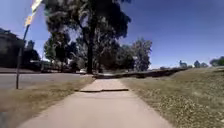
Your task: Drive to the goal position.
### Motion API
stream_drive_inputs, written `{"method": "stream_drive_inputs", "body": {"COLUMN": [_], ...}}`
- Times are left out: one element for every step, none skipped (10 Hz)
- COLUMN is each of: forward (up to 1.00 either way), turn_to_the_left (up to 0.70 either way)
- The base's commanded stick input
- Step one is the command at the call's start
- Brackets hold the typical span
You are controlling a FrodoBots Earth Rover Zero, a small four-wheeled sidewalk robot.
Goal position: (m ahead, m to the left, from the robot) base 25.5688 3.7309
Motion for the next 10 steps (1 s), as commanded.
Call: {"method": "stream_drive_inputs", "body": {"forward": [0.85,0.85,0.85,0.85,0.85,0.85,0.85,0.85,0.85,0.85], "turn_to_the_left": [0.0,0.0,0.0,0.0,0.0,0.0,0.0,0.0,0.0,0.0]}}
